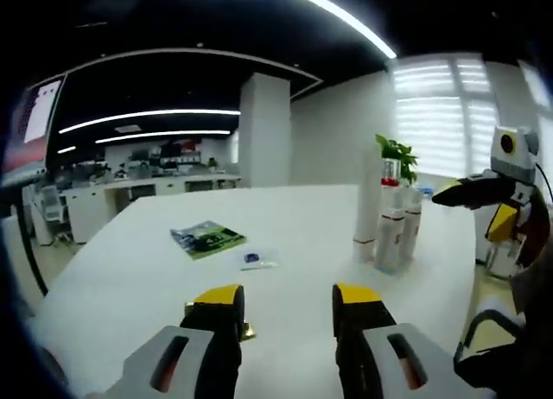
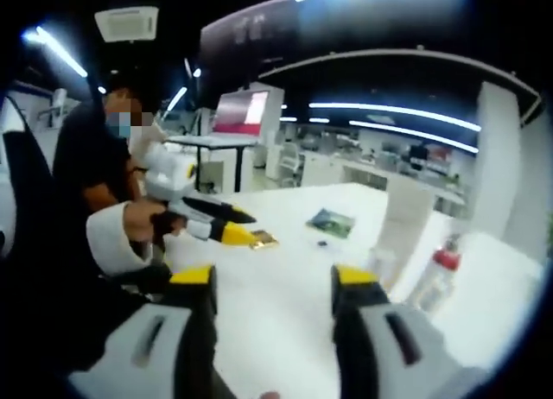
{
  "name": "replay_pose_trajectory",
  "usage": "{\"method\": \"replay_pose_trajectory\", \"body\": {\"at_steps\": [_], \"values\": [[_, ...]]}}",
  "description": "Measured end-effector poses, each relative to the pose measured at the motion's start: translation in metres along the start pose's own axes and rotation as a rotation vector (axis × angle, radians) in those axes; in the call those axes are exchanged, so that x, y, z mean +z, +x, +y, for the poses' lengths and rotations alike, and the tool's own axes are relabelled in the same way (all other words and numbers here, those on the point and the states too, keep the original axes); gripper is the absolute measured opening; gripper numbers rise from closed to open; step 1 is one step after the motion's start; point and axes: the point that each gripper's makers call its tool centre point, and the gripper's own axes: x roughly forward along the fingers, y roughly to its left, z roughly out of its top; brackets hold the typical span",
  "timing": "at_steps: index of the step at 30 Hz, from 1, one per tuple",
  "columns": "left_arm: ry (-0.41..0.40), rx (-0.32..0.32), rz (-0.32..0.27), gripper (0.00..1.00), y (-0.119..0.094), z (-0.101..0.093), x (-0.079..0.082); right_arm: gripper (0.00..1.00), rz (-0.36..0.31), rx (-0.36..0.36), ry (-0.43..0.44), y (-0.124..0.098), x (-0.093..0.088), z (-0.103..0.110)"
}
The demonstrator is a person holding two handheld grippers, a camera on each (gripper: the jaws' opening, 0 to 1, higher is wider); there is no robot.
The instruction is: Arrange the skincare products in the storage area until every visible bottle or jar stands upright without overlapping.
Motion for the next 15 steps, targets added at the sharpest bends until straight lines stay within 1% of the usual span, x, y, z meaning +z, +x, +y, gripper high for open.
{"method": "replay_pose_trajectory", "body": {"at_steps": [2, 5, 8, 10, 12, 14, 15], "values": [[-0.015, 0.007, -0.005, 0.40, 0.002, 0.008, 0.000, 0.52, 0.017, -0.006, 0.013, 0.015, 0.001, -0.003], [-0.012, 0.031, 0.017, 0.40, 0.006, 0.022, -0.002, 0.51, 0.047, -0.029, 0.042, 0.031, -0.001, -0.011], [-0.003, 0.050, 0.025, 0.37, 0.008, 0.033, -0.003, 0.43, 0.041, -0.045, 0.048, 0.047, 0.004, -0.017], [0.014, 0.063, 0.038, 0.32, 0.010, 0.038, -0.006, 0.34, 0.037, -0.055, 0.041, 0.060, 0.005, -0.019], [0.036, 0.068, 0.047, 0.30, 0.013, 0.042, -0.007, 0.29, 0.058, -0.071, 0.029, 0.073, 0.002, -0.022], [0.052, 0.065, 0.055, 0.26, 0.016, 0.045, -0.009, 0.26, 0.076, -0.089, 0.030, 0.088, -0.003, -0.026], [0.059, 0.059, 0.060, 0.24, 0.017, 0.046, -0.010, 0.22, 0.083, -0.097, 0.029, 0.094, -0.005, -0.028]]}}
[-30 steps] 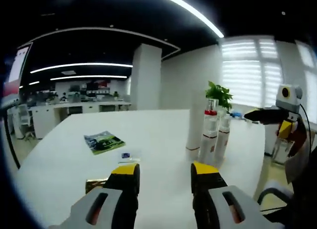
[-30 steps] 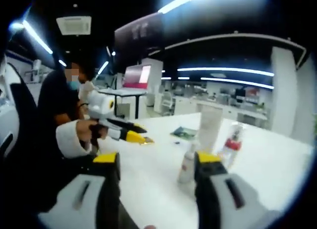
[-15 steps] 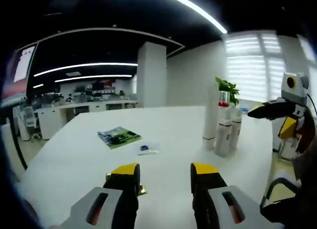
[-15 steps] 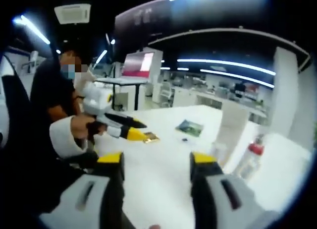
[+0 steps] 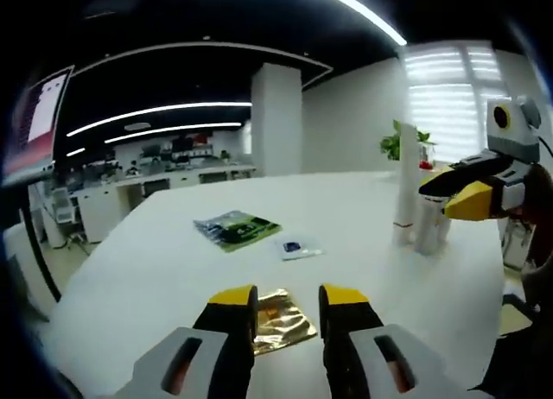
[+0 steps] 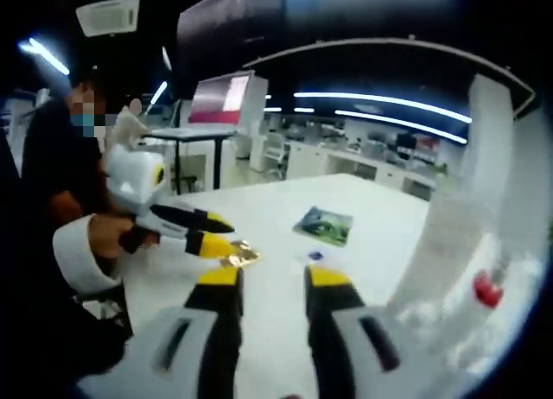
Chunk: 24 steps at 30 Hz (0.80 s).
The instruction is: Arrange the skincare products in the storage area until every visible bottle or jar stands upright without overlapping.
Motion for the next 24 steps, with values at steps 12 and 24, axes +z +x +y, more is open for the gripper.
{"method": "replay_pose_trajectory", "body": {"at_steps": [12, 24], "values": [[0.005, -0.059, 0.070, 0.15, 0.015, 0.005, -0.007, 0.08, 0.130, -0.086, 0.030, 0.057, -0.027, -0.032], [-0.039, -0.101, 0.115, 0.01, 0.018, 0.004, -0.013, 0.00, 0.242, -0.122, -0.006, 0.102, -0.042, -0.050]]}}
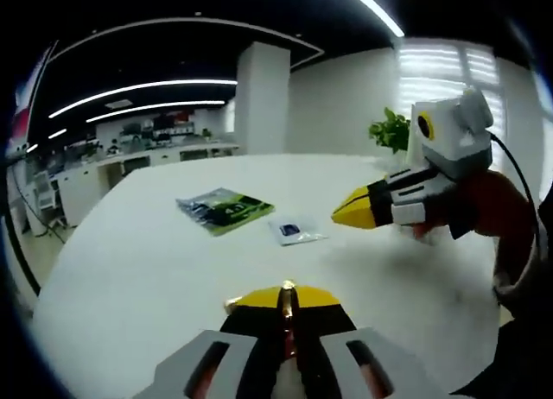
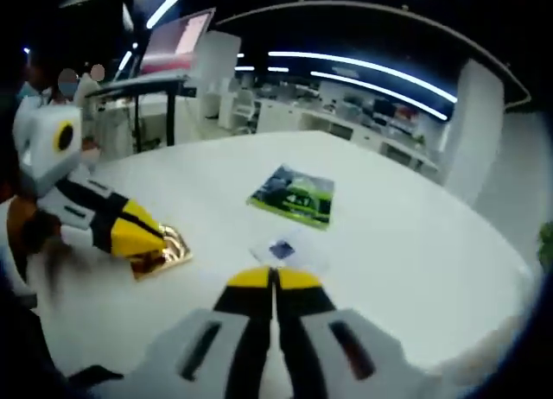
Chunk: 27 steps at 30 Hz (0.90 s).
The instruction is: Arrange the skincare products in the storage area until every visible bottle or jar stands upright without overlapping.
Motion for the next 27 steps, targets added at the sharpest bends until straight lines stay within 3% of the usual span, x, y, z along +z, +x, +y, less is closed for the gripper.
{"method": "replay_pose_trajectory", "body": {"at_steps": [2, 6, 9, 18, 27], "values": [[0.028, 0.002, 0.031, 0.01, 0.002, 0.000, -0.004, 0.00, 0.010, 0.007, 0.008, 0.006, 0.000, 0.000], [-0.009, -0.025, 0.019, 0.00, 0.004, 0.002, 0.001, 0.00, 0.046, 0.005, -0.007, 0.019, -0.003, -0.001], [-0.007, -0.035, 0.091, 0.00, 0.009, 0.004, -0.007, 0.00, 0.072, 0.017, -0.002, 0.029, -0.007, -0.001], [-0.067, -0.059, 0.097, 0.00, 0.014, 0.012, -0.010, 0.00, 0.080, 0.028, -0.033, 0.048, -0.006, -0.002], [-0.043, -0.025, 0.126, 0.00, 0.012, 0.026, -0.009, 0.00, 0.097, 0.006, -0.034, 0.056, -0.005, -0.019]]}}
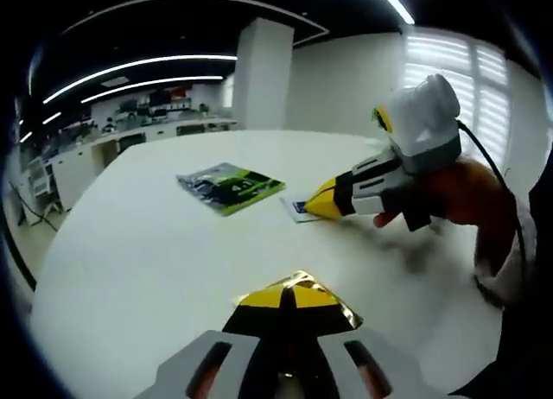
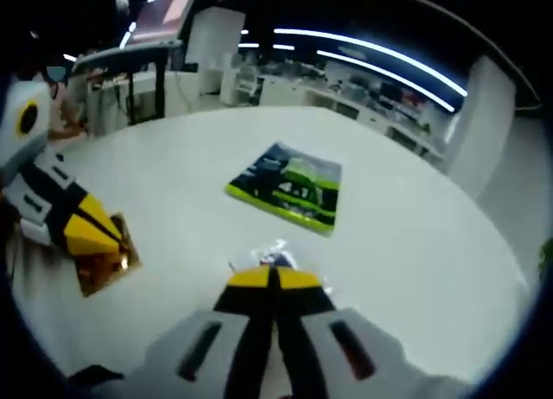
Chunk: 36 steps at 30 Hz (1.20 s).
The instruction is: Arrange the skincare products in the storage area until every visible bottle or jar stands upright without overlapping.
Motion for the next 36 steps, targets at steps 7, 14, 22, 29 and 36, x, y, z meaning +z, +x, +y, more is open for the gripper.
{"method": "replay_pose_trajectory", "body": {"at_steps": [7, 14, 22, 29, 36], "values": [[-0.005, 0.003, 0.019, 0.00, -0.008, 0.007, -0.004, 0.00, 0.011, -0.059, 0.004, 0.002, -0.005, -0.020], [-0.023, 0.025, 0.023, 0.00, -0.015, 0.018, -0.008, 0.00, 0.038, -0.106, -0.002, -0.001, -0.012, -0.033], [-0.021, 0.078, 0.034, 0.00, -0.029, 0.034, -0.015, 0.00, 0.070, -0.186, -0.049, -0.001, -0.018, -0.051], [-0.017, 0.109, 0.042, 0.00, -0.038, 0.039, -0.020, 0.00, 0.091, -0.231, -0.024, -0.004, -0.020, -0.059], [-0.075, 0.108, -0.057, 0.00, -0.046, 0.038, -0.009, 0.04, 0.012, -0.240, 0.047, -0.009, -0.005, -0.058]]}}
